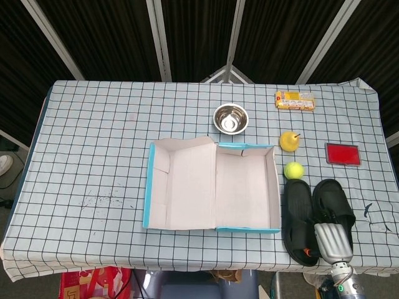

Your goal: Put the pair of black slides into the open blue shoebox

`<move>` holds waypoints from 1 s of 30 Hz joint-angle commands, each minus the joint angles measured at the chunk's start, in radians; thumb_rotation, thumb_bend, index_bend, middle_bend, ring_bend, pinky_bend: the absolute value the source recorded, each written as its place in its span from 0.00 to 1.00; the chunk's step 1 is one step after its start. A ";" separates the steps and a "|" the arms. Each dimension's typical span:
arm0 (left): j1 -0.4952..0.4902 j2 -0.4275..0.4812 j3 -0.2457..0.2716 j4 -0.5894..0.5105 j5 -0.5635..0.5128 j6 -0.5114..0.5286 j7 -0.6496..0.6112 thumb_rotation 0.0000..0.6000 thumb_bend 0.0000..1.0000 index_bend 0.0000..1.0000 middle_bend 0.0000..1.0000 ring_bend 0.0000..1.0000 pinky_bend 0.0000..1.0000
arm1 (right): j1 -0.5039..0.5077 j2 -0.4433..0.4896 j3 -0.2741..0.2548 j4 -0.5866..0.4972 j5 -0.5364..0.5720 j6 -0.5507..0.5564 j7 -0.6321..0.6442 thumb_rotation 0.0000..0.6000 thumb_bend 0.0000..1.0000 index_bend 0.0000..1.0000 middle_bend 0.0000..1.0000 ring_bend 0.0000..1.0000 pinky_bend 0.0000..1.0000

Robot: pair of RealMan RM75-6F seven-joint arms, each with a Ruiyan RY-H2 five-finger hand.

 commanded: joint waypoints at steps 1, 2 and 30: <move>0.001 0.002 0.000 0.000 0.000 -0.001 -0.004 1.00 0.81 0.17 0.05 0.00 0.05 | 0.004 0.043 0.014 -0.043 -0.005 0.022 0.000 1.00 0.47 0.60 0.45 0.16 0.00; 0.001 0.003 0.000 0.000 0.000 -0.001 -0.006 1.00 0.81 0.17 0.05 0.00 0.05 | 0.005 0.060 0.019 -0.060 -0.004 0.028 -0.002 1.00 0.47 0.60 0.45 0.16 0.00; 0.001 0.006 -0.004 0.011 -0.011 -0.015 -0.035 1.00 0.81 0.17 0.05 0.00 0.05 | 0.355 0.376 0.349 -0.544 0.429 -0.301 0.223 1.00 0.48 0.60 0.47 0.17 0.00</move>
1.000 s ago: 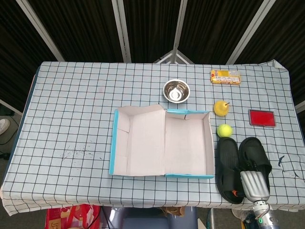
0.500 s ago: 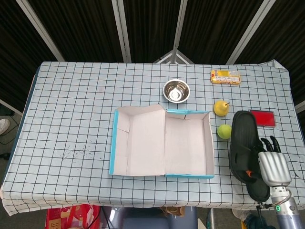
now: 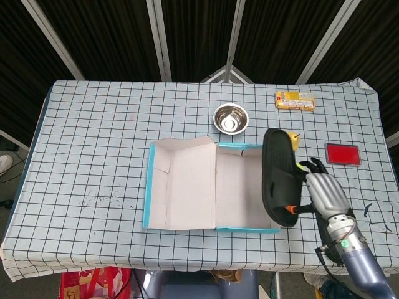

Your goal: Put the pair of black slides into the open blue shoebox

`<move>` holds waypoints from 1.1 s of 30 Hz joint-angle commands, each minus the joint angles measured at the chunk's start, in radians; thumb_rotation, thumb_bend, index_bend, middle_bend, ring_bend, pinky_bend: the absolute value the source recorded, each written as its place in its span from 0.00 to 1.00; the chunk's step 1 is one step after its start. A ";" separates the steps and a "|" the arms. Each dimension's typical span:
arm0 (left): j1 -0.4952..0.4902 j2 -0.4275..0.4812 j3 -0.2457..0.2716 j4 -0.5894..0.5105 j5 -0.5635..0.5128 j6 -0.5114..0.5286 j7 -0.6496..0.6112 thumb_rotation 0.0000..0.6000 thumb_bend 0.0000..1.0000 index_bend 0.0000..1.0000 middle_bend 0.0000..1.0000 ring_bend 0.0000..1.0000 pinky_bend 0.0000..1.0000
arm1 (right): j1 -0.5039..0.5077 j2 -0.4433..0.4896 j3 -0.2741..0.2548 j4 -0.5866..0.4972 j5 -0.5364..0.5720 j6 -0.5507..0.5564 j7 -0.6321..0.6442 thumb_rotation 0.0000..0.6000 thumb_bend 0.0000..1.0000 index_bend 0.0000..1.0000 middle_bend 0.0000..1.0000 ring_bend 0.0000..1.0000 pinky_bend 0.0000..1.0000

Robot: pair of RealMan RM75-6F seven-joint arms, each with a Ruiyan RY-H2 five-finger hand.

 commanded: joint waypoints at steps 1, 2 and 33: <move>0.002 0.001 -0.001 0.002 -0.001 0.001 -0.007 1.00 0.81 0.17 0.05 0.00 0.05 | 0.082 -0.053 0.049 -0.023 0.095 -0.048 0.094 1.00 0.48 0.60 0.47 0.17 0.00; 0.003 0.002 -0.002 0.004 -0.003 0.001 -0.011 1.00 0.81 0.17 0.05 0.00 0.05 | 0.095 -0.077 0.054 -0.016 0.111 -0.046 0.108 1.00 0.48 0.60 0.47 0.18 0.00; 0.000 -0.001 -0.010 0.022 -0.025 -0.017 -0.020 1.00 0.81 0.17 0.05 0.00 0.05 | 0.298 -0.090 0.031 -0.083 0.639 -0.180 0.223 1.00 0.70 0.64 0.53 0.20 0.00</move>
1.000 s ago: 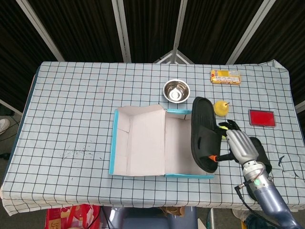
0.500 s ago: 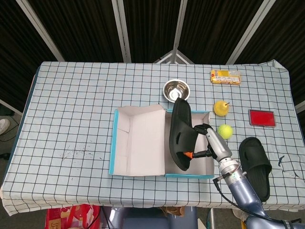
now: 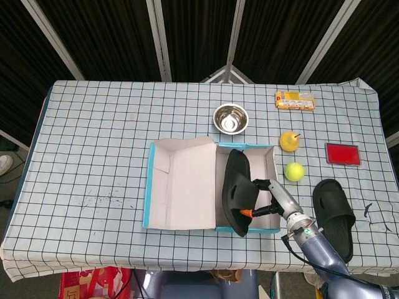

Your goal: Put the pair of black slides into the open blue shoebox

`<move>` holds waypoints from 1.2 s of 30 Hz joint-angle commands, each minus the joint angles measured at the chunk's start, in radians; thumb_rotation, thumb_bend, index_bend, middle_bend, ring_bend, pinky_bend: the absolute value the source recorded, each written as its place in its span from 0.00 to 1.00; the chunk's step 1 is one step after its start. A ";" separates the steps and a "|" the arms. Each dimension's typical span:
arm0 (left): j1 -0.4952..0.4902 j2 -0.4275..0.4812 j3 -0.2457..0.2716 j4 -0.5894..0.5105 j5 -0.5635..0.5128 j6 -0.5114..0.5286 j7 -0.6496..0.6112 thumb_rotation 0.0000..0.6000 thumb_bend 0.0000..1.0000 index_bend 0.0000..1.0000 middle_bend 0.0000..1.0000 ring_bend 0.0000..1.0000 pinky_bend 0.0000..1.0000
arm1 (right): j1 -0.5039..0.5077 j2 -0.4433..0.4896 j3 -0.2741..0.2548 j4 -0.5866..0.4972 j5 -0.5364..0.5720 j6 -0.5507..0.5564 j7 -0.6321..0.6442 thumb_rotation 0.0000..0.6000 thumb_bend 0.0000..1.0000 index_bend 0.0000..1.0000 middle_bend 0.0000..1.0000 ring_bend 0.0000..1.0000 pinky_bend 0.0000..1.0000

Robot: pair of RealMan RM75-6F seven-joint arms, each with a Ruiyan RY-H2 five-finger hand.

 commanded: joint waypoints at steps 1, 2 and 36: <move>-0.001 -0.001 0.001 0.000 0.001 -0.001 0.002 1.00 0.81 0.17 0.05 0.00 0.05 | 0.052 0.035 -0.001 -0.009 0.082 -0.053 0.011 1.00 0.70 0.64 0.53 0.20 0.00; -0.001 -0.001 0.001 0.000 0.001 -0.001 0.003 1.00 0.81 0.17 0.05 0.00 0.05 | 0.065 0.039 0.000 -0.005 0.103 -0.066 0.016 1.00 0.70 0.64 0.53 0.20 0.00; -0.006 -0.009 -0.009 0.011 -0.030 -0.015 0.027 1.00 0.81 0.17 0.05 0.00 0.05 | 0.145 -0.096 -0.050 0.299 0.055 -0.257 0.175 1.00 0.70 0.64 0.53 0.20 0.00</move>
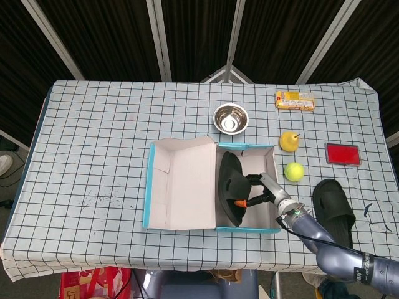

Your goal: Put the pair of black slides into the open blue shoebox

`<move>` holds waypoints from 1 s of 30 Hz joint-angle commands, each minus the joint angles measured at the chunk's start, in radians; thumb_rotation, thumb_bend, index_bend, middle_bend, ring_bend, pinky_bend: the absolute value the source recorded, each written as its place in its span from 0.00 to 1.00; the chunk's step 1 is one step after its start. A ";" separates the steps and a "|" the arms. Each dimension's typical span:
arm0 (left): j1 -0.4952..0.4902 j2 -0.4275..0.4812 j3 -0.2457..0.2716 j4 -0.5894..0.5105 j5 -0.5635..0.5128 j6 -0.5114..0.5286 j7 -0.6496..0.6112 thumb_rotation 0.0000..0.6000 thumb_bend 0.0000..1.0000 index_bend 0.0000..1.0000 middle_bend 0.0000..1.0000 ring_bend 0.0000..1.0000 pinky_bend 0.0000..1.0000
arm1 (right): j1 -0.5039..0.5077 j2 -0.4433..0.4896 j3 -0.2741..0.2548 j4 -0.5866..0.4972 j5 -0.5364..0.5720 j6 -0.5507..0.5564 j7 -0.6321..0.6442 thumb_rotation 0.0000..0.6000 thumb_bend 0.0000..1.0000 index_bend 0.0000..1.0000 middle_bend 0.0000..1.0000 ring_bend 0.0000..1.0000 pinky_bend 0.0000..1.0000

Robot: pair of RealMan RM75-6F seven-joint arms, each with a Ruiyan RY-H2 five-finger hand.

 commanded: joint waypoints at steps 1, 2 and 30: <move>-0.002 -0.001 0.000 0.000 0.000 -0.002 0.002 1.00 0.81 0.17 0.05 0.00 0.05 | 0.007 -0.008 -0.004 0.012 -0.006 -0.012 0.008 1.00 0.70 0.64 0.53 0.20 0.00; -0.002 -0.001 0.000 0.001 0.000 -0.003 0.002 1.00 0.81 0.17 0.05 0.00 0.05 | 0.009 -0.010 -0.004 0.015 -0.007 -0.014 0.011 1.00 0.70 0.64 0.53 0.20 0.00; 0.002 0.003 -0.002 -0.003 -0.001 -0.001 -0.004 1.00 0.81 0.17 0.05 0.00 0.05 | -0.006 -0.136 -0.074 0.134 -0.193 0.046 0.004 1.00 0.70 0.66 0.53 0.20 0.00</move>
